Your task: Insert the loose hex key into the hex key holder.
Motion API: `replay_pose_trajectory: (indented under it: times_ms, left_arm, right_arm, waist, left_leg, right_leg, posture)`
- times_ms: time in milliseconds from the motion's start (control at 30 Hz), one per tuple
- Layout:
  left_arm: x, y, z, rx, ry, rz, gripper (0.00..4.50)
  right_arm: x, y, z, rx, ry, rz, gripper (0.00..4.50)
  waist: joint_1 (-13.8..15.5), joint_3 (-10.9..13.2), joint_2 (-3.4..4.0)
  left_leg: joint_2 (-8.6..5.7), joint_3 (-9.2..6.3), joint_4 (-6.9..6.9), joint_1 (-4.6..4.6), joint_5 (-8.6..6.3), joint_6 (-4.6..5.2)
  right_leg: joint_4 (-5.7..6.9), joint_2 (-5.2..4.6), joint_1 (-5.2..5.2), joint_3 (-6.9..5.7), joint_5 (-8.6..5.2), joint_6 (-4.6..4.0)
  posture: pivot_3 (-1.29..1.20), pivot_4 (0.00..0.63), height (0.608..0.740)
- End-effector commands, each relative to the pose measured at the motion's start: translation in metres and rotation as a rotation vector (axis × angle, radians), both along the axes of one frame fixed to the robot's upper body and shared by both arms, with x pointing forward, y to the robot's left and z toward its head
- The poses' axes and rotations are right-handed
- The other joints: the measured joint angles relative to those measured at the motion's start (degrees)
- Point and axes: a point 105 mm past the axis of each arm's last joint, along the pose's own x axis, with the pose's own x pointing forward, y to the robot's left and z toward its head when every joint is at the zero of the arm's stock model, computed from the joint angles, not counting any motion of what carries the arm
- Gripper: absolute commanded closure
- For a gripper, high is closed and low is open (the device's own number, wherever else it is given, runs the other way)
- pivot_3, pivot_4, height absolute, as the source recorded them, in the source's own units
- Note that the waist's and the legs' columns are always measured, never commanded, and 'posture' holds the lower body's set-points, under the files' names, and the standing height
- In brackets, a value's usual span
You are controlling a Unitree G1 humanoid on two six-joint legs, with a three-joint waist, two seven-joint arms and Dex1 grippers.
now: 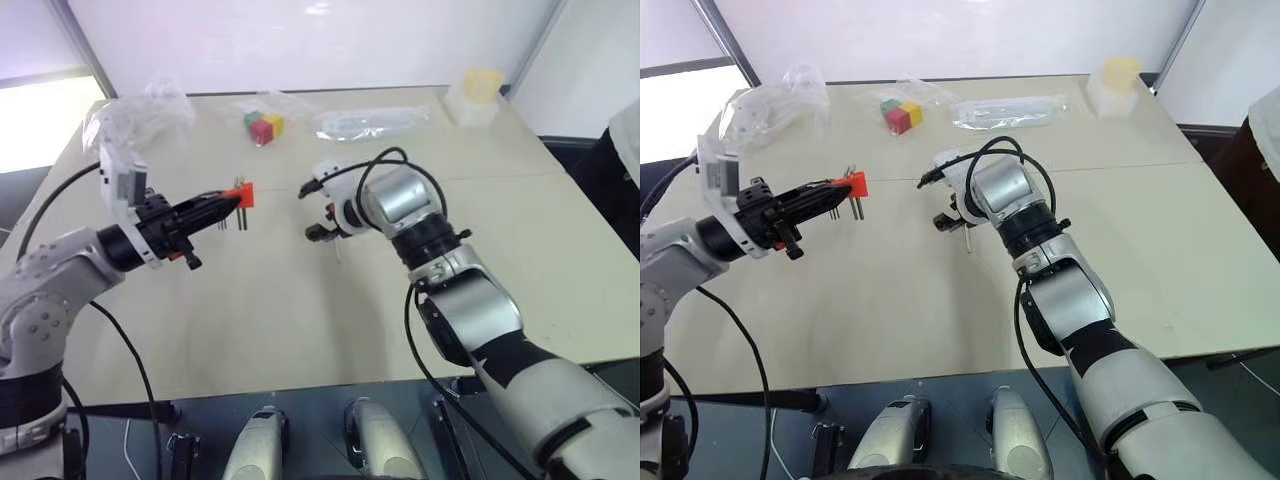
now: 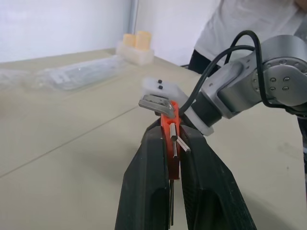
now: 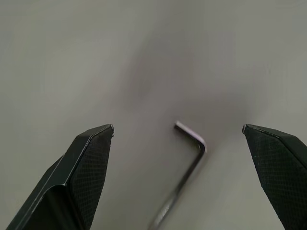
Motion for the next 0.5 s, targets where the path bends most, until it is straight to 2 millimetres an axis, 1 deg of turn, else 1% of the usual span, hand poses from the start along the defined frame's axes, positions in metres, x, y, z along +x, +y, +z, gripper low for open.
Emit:
replay_pose_trajectory:
  times_ms: [33, 133, 233, 467, 500]
  left_arm:
    - [-0.006, 0.000, 0.013, -0.001, -0.071, 0.003, 4.50]
    - [-0.007, -0.001, 0.013, 0.000, -0.072, 0.005, 4.50]
    - [-0.008, -0.002, 0.011, 0.006, -0.068, 0.007, 4.50]
    - [-0.008, -0.002, 0.009, 0.014, -0.065, 0.010, 4.50]
    - [-0.007, -0.003, 0.009, 0.015, -0.065, 0.011, 4.50]
  right_arm:
    - [0.003, 0.004, 0.017, -0.006, -0.026, -0.012, 0.03]
    - [0.006, -0.001, 0.013, -0.003, -0.005, -0.062, 0.03]
    - [0.008, -0.010, 0.004, -0.004, 0.048, -0.152, 0.03]
    - [0.012, -0.014, -0.005, -0.033, 0.055, -0.195, 0.03]
    - [0.013, -0.014, -0.006, -0.036, 0.049, -0.196, 0.26]
  waist:
    - [-0.02, 0.00, 0.00]
    - [0.04, 0.00, 0.00]
    - [0.08, 0.00, 0.00]
    - [0.04, 0.00, -0.01]
    - [0.04, 0.00, -0.01]
  left_leg:
    - [0.01, 0.00, 0.00, 0.00, 0.00, 0.00]
    - [0.02, -0.03, 0.00, 0.01, 0.00, 0.00]
    - [0.02, -0.01, 0.01, 0.01, 0.00, 0.00]
    - [0.01, -0.01, 0.02, 0.00, 0.00, 0.00]
    - [0.01, -0.01, 0.02, 0.01, 0.00, 0.00]
  right_leg:
    - [0.01, 0.02, -0.02, 0.00, 0.00, 0.00]
    - [0.04, 0.05, -0.02, -0.01, 0.00, 0.00]
    - [0.04, 0.04, -0.01, -0.01, 0.00, 0.00]
    - [0.03, 0.04, 0.00, -0.01, 0.00, 0.00]
    - [0.03, 0.05, 0.00, 0.00, 0.00, 0.00]
  posture:
    - [0.00, 0.150, 0.740]
    - [0.00, 0.150, 0.740]
    - [0.00, 0.150, 0.740]
    - [0.00, 0.150, 0.740]
    - [0.00, 0.150, 0.740]
